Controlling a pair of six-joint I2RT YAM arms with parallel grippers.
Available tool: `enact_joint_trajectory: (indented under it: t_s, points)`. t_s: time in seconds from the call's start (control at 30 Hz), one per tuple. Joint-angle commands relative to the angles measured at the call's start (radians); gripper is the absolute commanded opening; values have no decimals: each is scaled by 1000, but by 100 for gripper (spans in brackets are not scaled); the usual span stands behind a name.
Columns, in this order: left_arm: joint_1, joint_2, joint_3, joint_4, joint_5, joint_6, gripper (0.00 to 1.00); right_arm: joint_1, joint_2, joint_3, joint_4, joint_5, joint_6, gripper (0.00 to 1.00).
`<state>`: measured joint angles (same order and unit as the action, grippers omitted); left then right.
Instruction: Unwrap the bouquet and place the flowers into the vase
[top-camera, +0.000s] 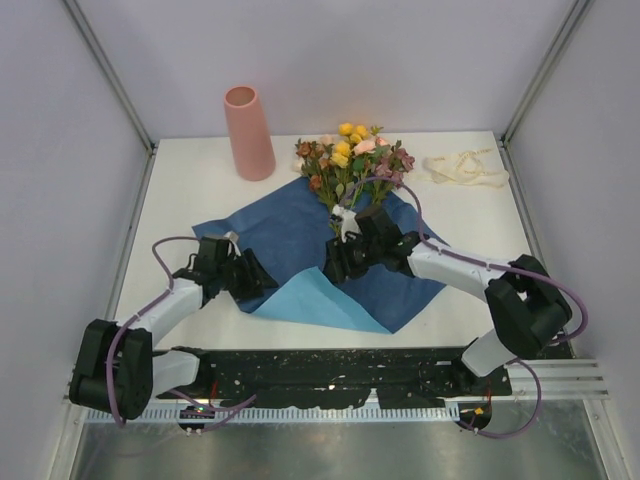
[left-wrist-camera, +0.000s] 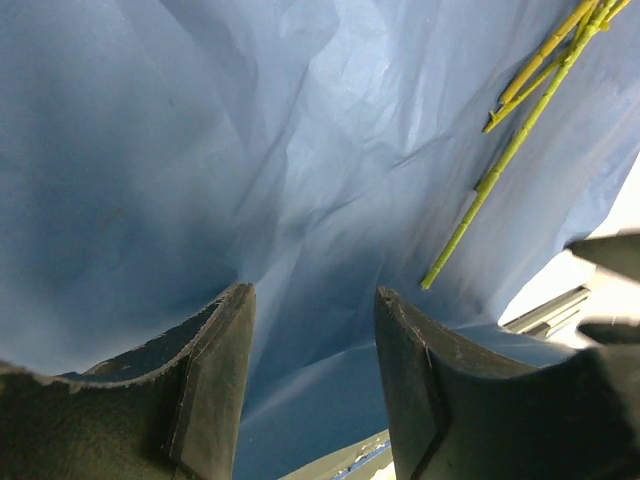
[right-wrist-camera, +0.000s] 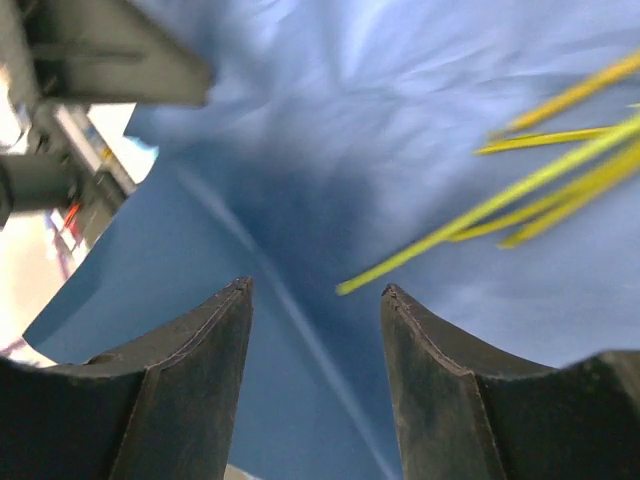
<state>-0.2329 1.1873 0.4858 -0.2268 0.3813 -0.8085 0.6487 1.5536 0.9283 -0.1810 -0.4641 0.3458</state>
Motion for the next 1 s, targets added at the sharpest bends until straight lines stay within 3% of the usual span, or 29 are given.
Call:
enact_joint_trajectory:
  t_s: [0.0, 0.17, 0.37, 0.63, 0.8, 0.97]
  points:
    - [-3, 20, 36, 3, -38, 23, 55, 159, -107, -81, 55, -146, -36, 59]
    - [-3, 51, 79, -46, -87, 40, 56, 290, -190, -274, 119, -55, 34, 59]
    - [-3, 103, 131, -101, -166, 54, 56, 301, -217, -405, 164, 92, 79, 57]
    - [-3, 212, 234, -187, -323, 43, 58, 339, -246, -457, 126, 362, 117, 57]
    - [0, 239, 232, -151, -363, 2, 59, 341, -392, -503, 87, 505, 153, 57]
    - [1, 284, 289, -175, -351, -21, 58, 339, -542, -459, 34, 521, 222, 57]
